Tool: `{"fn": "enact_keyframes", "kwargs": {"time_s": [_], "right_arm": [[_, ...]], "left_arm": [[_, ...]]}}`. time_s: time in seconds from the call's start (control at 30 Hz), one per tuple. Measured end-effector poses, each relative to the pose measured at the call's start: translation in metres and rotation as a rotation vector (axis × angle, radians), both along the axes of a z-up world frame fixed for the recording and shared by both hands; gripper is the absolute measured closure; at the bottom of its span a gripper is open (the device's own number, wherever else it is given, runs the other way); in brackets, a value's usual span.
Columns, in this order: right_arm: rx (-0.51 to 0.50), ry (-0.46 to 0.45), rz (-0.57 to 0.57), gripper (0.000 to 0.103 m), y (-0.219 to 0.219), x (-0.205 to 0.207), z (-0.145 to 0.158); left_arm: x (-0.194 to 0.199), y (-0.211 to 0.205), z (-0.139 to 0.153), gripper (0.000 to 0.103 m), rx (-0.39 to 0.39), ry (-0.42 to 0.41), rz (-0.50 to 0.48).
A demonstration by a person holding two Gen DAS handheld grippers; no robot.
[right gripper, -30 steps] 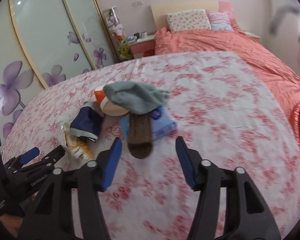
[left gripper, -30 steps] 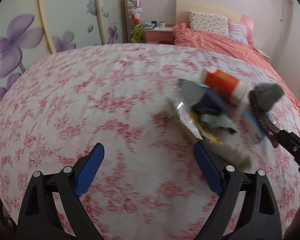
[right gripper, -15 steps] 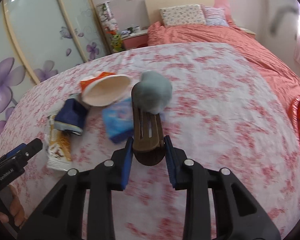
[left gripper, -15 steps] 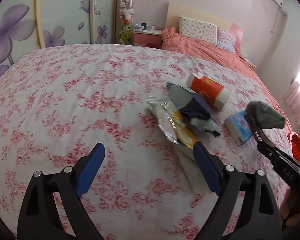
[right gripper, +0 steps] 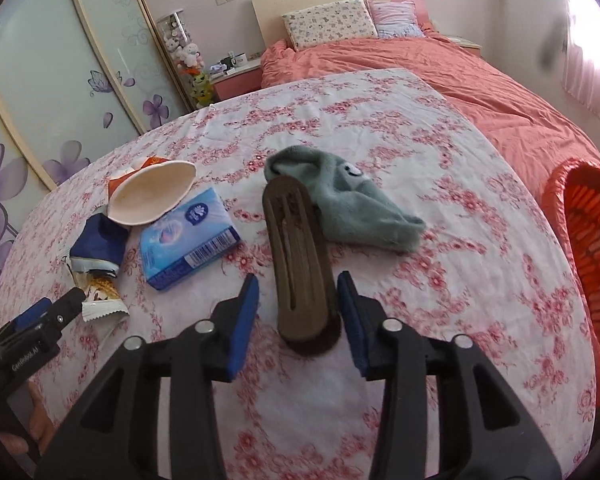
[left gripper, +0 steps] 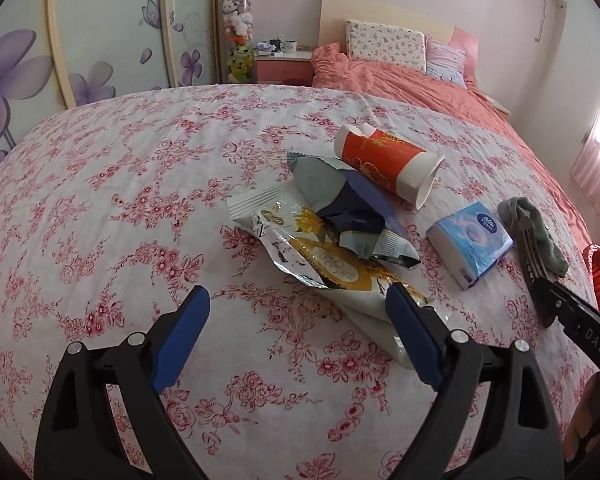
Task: Collect trash
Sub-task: 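Close the right tool on the brown comb and hold it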
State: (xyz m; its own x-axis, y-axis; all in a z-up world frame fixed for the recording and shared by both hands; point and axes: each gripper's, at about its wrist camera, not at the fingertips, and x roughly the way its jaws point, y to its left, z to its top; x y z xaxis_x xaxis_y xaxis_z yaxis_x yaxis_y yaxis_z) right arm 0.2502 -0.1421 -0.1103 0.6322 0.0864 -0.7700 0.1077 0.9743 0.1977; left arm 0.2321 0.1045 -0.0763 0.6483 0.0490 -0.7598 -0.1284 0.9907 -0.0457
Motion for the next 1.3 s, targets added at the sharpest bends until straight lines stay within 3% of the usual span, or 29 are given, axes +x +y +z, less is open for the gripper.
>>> {"fn": "enact_keyframes", "kwargs": {"time_s": [0.13, 0.33, 0.53, 0.63, 0.83, 1.0, 1.3], "right_arm": [[-0.056, 0.005, 0.002, 0.073, 0.004, 0.004, 0.0], [-0.049, 0.004, -0.003, 0.073, -0.005, -0.001, 0.0], [-0.058, 0.005, -0.003, 0.073, -0.005, -0.002, -0.001], [-0.054, 0.006, -0.002, 0.072, -0.005, -0.001, -0.001], [-0.055, 0.007, 0.004, 0.072, -0.004, -0.002, 0.0], [-0.064, 0.008, 0.004, 0.072, -0.003, -0.002, -0.001], [-0.064, 0.008, 0.004, 0.072, -0.002, -0.003, -0.001]], "left_arm": [[-0.003, 0.005, -0.004, 0.014, 0.014, 0.007, -0.009], [-0.008, 0.036, -0.008, 0.014, 0.082, 0.025, 0.023], [-0.019, 0.046, 0.009, 0.011, -0.118, -0.003, 0.041], [-0.018, 0.023, 0.018, 0.01, -0.143, -0.019, 0.005], [-0.008, -0.028, 0.018, 0.008, -0.077, -0.012, -0.048], [0.011, -0.044, 0.005, 0.008, 0.023, 0.036, 0.0], [0.002, 0.005, -0.006, 0.008, 0.036, 0.067, 0.057]]}}
